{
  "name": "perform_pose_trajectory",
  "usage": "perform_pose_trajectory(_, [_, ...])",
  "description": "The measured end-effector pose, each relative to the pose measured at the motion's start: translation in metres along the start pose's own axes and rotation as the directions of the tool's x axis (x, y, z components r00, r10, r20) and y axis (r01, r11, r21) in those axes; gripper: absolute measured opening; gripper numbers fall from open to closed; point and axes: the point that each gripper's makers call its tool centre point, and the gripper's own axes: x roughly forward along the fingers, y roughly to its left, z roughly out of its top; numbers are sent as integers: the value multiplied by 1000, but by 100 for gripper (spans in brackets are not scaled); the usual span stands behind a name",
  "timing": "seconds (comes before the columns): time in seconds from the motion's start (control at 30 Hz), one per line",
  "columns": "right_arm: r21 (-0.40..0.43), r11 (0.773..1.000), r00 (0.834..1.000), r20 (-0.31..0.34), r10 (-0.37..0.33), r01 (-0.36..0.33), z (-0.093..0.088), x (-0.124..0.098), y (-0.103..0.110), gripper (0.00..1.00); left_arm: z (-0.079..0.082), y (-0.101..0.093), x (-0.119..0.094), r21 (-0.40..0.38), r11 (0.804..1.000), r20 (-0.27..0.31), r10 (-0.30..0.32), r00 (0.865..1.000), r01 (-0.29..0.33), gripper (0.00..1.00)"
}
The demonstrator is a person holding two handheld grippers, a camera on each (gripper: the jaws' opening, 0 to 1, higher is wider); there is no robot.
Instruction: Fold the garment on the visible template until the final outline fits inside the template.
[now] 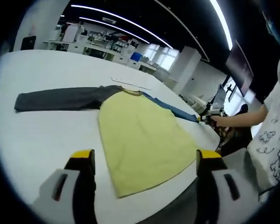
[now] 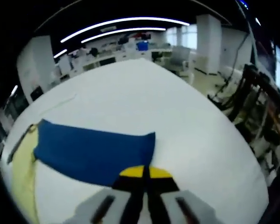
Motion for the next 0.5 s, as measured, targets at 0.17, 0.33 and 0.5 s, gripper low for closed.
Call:
perform_pose_trajectory(0.17, [-12,999,998,46,43,-42,17,-7,13,0,1,0,-1,4,1000,10,-3,1000,3,87])
perform_pose_trajectory(0.33, [-38,993,989,93,111,-108,38,-22,48,0,2,-3,-1,14,1000,14,-13,1000,13,87])
perform_pose_trajectory(0.5, [-50,973,965,123,231,-227,57,-24,91,0,1,-2,-2,36,999,13,-9,1000,9,88])
